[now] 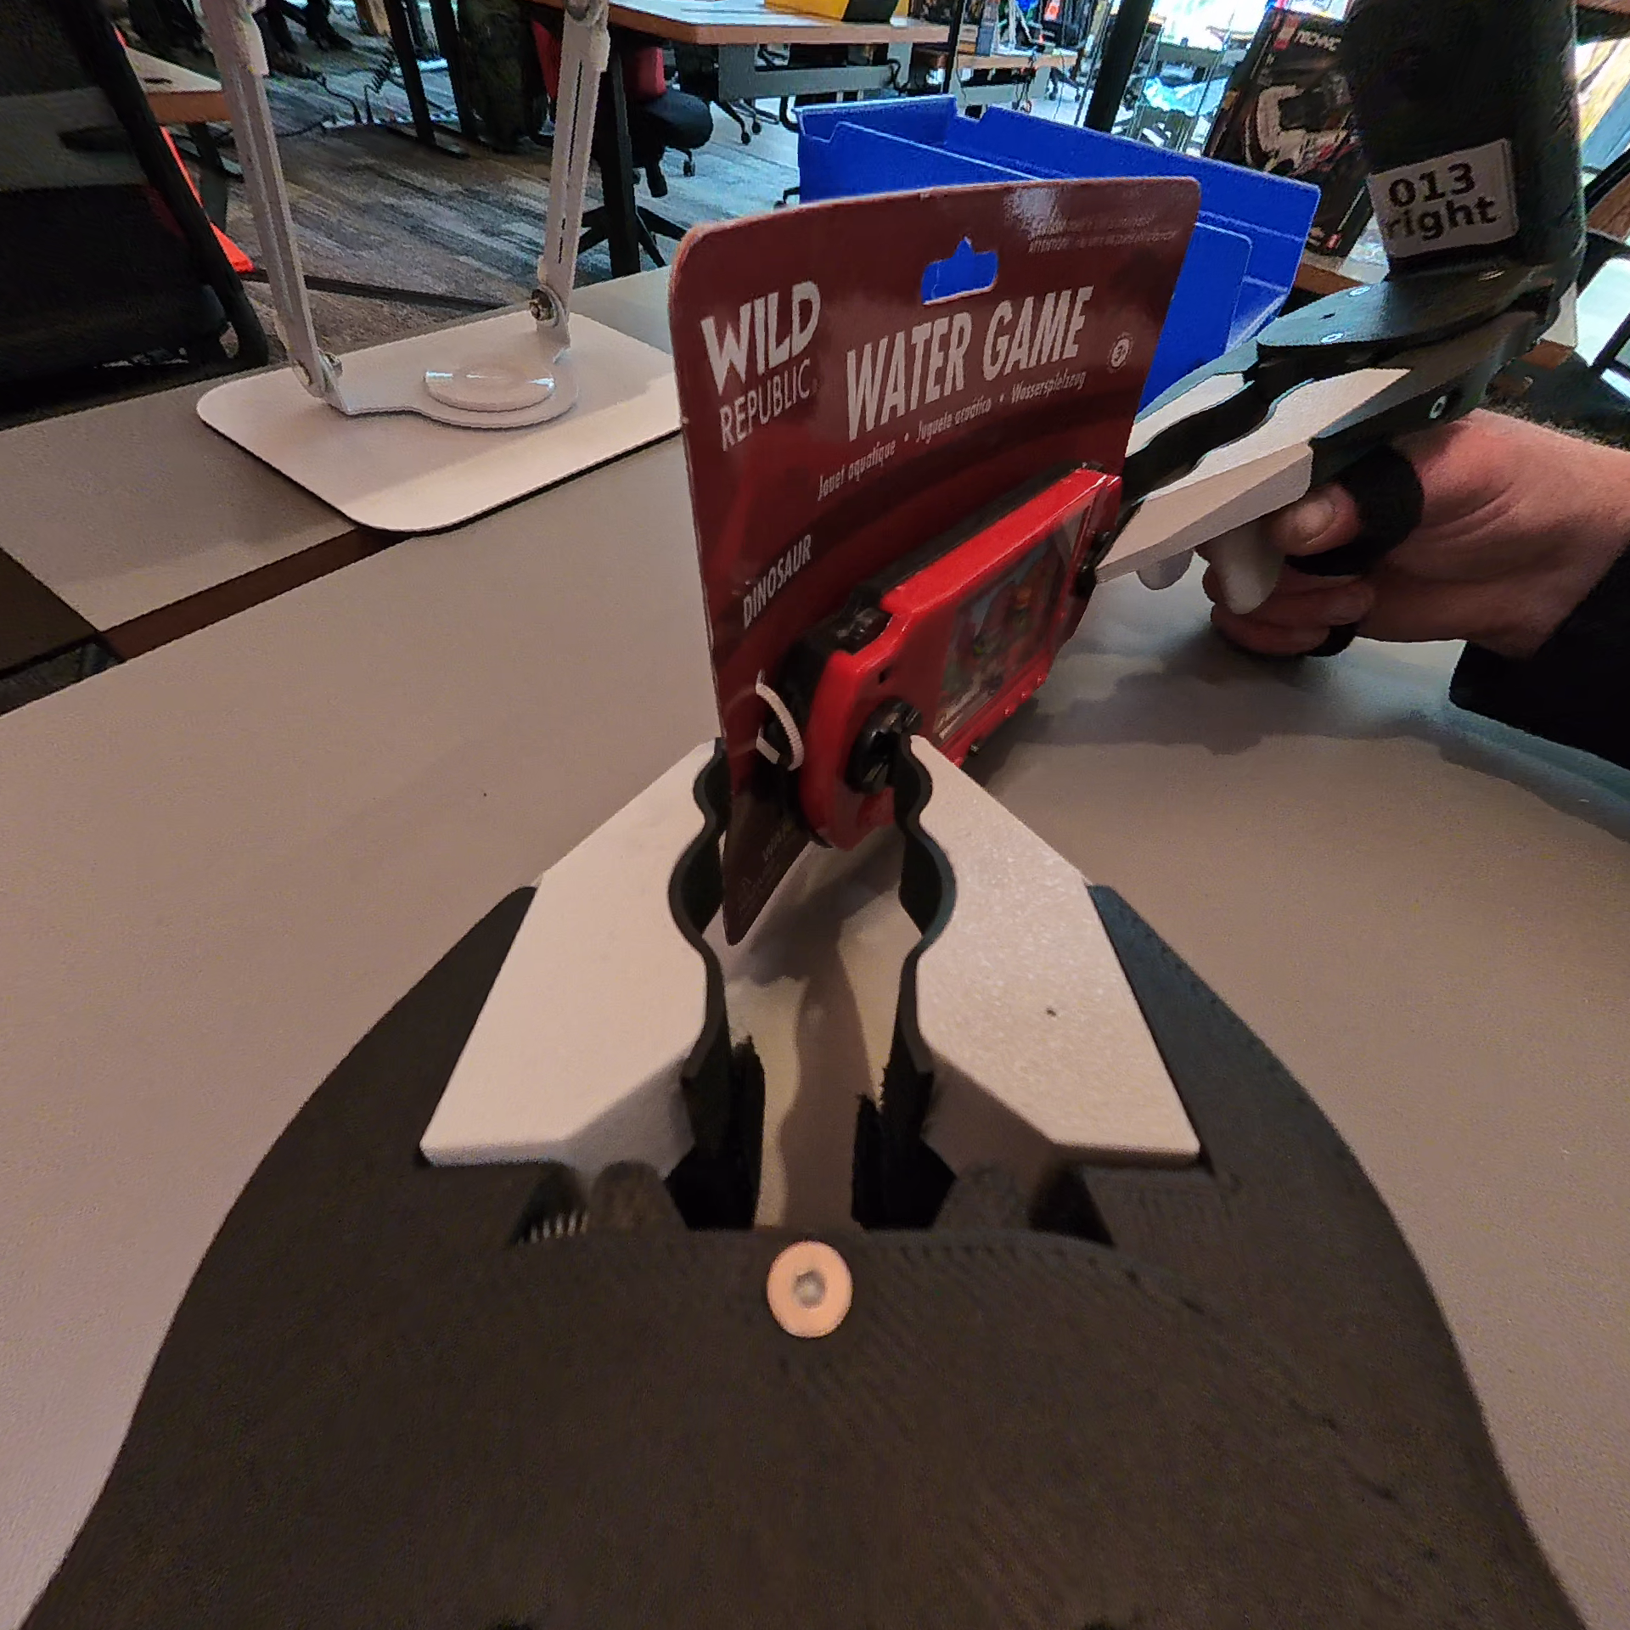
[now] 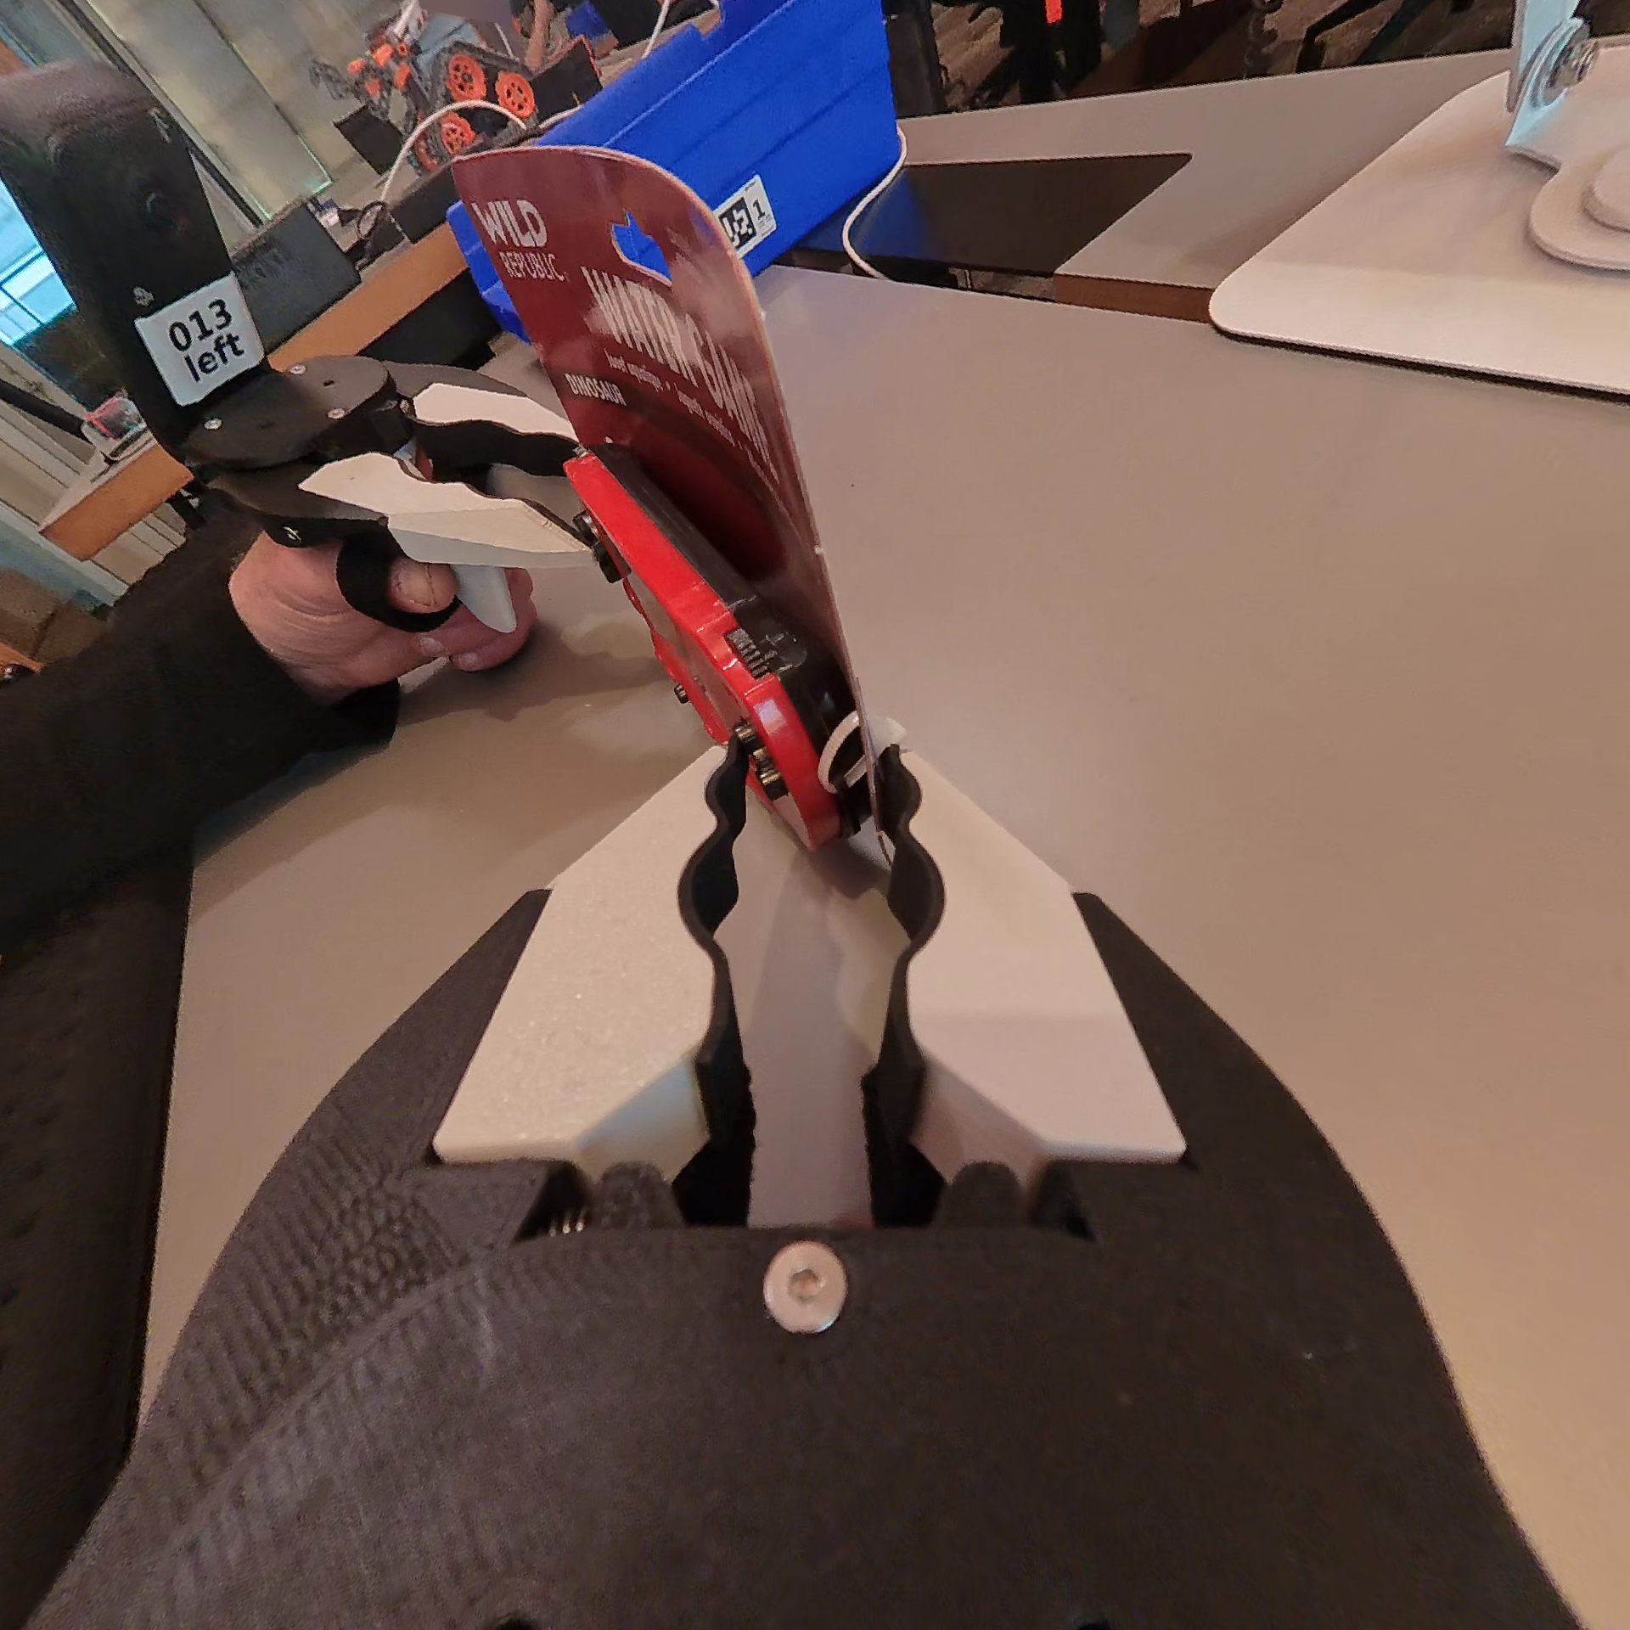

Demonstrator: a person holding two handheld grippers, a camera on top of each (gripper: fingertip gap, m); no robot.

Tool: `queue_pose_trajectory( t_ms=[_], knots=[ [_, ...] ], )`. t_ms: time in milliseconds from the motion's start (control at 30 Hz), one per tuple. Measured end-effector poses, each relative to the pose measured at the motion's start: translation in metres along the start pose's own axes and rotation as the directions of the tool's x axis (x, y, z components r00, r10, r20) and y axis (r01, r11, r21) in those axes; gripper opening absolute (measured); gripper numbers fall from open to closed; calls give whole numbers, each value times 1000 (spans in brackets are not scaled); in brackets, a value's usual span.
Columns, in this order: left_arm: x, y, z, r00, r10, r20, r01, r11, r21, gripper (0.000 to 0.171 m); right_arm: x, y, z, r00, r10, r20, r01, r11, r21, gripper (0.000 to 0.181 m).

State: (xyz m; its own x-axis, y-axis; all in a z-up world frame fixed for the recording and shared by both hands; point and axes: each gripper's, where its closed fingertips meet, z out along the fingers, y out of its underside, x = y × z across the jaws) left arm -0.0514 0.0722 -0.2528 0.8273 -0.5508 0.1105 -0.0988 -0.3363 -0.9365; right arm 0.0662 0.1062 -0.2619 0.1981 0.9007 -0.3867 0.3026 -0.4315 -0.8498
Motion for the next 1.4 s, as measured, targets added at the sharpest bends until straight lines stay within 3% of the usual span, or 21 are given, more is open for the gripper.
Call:
queue_pose_trajectory(
  t_ms=[467, 867, 1100, 1400],
  knots=[
    [3, 0, 3, 1000, -5, 1, 5, 1000, -5, 36, 4, -1, -3, 1000, 19, -13, -19, 1000, 10, 37],
    [2, 0, 3, 1000, -29, 2, 29, 1000, 0, 35, 3, -1, -2, 1000, 22, -16, -22, 1000, -1, 28],
    [1, 2, 4, 1000, -23, 11, 23, 1000, -15, 36, 6, -3, -2, 999, 10, -39, -10, 1000, 6, 38],
    [0, 3, 7, 998, -56, 10, 56, 998, -30, 25, 4, -2, -2, 999, 11, -33, -11, 1000, -3, 35]
  ],
)
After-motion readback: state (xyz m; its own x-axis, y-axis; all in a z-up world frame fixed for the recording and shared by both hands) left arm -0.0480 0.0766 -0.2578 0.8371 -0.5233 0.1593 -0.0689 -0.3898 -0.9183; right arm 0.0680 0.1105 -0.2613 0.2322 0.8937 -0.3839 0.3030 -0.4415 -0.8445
